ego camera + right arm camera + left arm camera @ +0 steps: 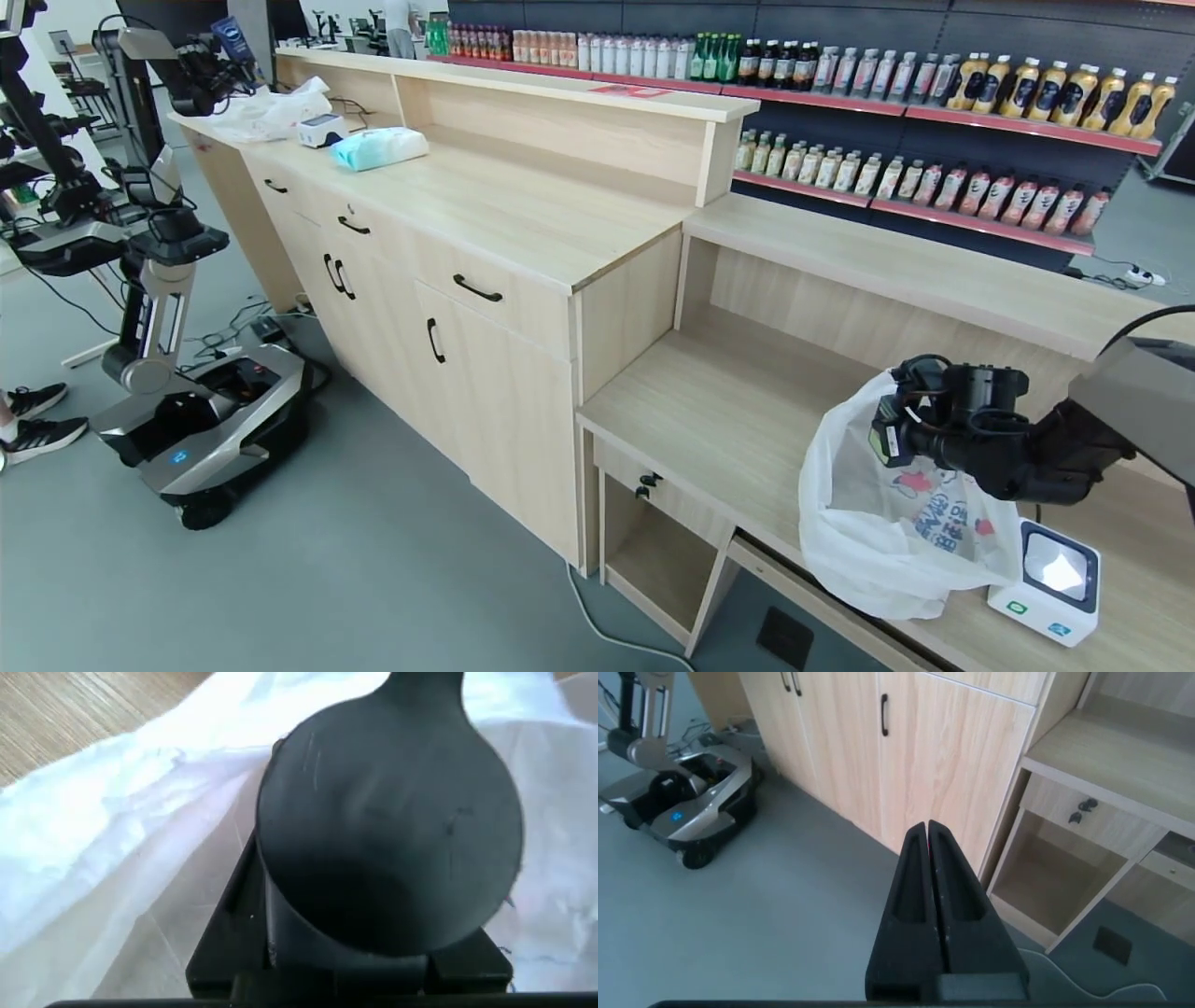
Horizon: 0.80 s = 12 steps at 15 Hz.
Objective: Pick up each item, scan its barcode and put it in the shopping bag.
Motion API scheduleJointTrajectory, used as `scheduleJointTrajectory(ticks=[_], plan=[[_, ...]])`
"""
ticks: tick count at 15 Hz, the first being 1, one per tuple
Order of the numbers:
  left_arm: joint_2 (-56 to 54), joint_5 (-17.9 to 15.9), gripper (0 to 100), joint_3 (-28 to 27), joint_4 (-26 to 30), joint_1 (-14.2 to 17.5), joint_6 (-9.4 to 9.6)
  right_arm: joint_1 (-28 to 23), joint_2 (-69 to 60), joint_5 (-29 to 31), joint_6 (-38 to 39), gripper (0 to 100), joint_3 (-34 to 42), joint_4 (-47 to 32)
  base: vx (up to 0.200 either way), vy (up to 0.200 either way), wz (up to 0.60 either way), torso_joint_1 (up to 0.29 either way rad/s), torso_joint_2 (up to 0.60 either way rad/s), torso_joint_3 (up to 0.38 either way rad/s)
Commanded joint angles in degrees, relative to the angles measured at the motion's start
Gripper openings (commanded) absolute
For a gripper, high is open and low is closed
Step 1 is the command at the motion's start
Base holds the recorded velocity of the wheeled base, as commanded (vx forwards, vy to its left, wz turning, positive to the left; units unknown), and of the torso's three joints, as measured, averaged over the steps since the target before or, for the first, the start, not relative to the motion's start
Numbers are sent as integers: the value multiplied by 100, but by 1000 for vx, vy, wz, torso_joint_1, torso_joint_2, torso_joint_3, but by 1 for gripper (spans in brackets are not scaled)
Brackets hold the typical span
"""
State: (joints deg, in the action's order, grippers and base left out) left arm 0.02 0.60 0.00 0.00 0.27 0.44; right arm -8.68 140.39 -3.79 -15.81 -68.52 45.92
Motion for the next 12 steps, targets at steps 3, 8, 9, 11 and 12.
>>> scheduleJointTrajectory(ticks=[3,8,9,11,12], plan=[[-2,11,0,0,0,0,0,-29,261,-8,-1,0,-117,13,0,0,0,0,0,0],[-2,2,0,0,0,0,0,-64,534,-95,96,0,-267,40,0,0,0,0,0,0],[-2,2,0,0,0,0,0,-64,534,-95,96,0,-267,40,0,0,0,0,0,0],[-2,2,0,0,0,0,0,-64,569,-148,122,0,-240,84,0,0,0,0,0,0],[-2,11,0,0,0,0,0,-55,578,-157,122,100,-205,145,0,0,0,0,0,0]])
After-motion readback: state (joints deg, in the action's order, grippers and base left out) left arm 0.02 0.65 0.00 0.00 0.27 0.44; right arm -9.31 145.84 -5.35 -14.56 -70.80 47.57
